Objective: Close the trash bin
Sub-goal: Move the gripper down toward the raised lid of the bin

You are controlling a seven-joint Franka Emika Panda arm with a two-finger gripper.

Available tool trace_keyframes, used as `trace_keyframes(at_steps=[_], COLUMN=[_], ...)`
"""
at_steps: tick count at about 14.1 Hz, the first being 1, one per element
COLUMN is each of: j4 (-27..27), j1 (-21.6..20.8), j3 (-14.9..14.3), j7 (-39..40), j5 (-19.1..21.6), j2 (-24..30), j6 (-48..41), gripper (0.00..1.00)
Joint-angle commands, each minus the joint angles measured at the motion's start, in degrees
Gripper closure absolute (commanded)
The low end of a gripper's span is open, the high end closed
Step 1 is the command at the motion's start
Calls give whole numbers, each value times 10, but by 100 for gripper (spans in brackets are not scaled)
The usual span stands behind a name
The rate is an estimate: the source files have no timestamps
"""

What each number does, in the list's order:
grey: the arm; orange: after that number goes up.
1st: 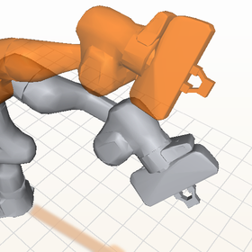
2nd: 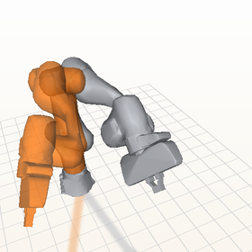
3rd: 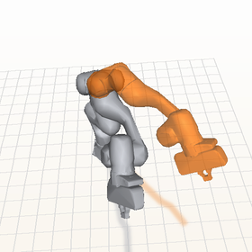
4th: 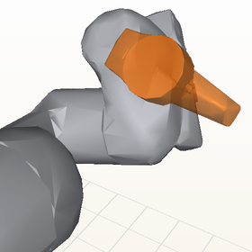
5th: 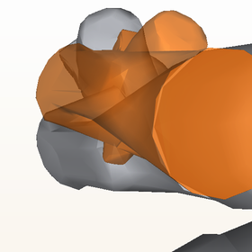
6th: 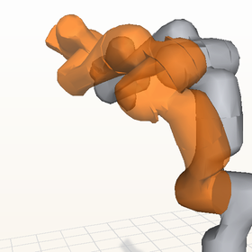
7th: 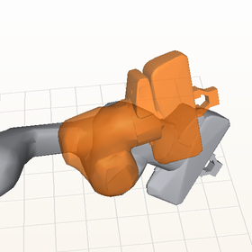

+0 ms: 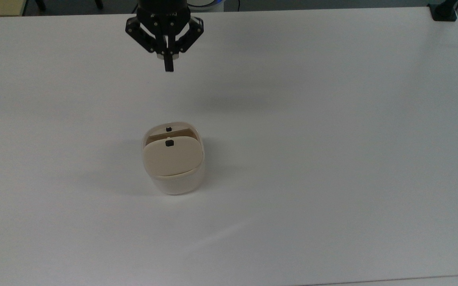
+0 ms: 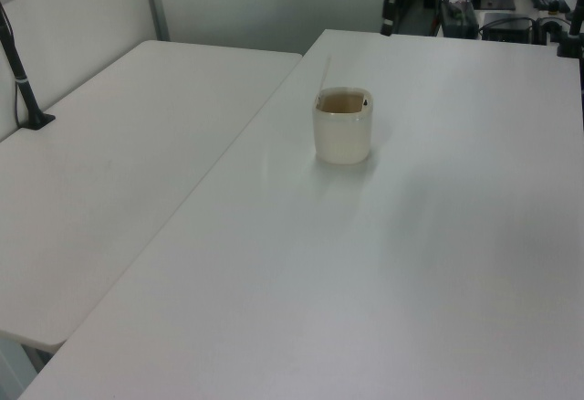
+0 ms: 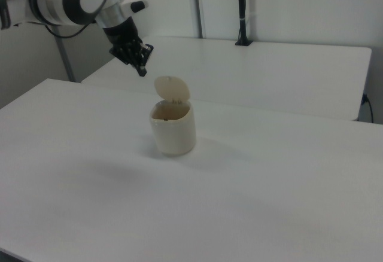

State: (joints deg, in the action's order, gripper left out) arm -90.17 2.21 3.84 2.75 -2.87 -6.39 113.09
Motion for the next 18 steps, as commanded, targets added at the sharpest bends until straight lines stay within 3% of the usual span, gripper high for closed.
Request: trace_keyframes(at_steps=[1,6,10,14,18], j4=[14,14,14,12,15], j1=[3,7,6,8,9], j3=[-5,-5,-5,-4,-3], j7=[8,8,6,17,73], j5=[-2,-2,0,-4,2], j2=[-40,-90,-125,-130,-127], j6=[117,267,325,310,200], gripper=[100,100,100,100,100])
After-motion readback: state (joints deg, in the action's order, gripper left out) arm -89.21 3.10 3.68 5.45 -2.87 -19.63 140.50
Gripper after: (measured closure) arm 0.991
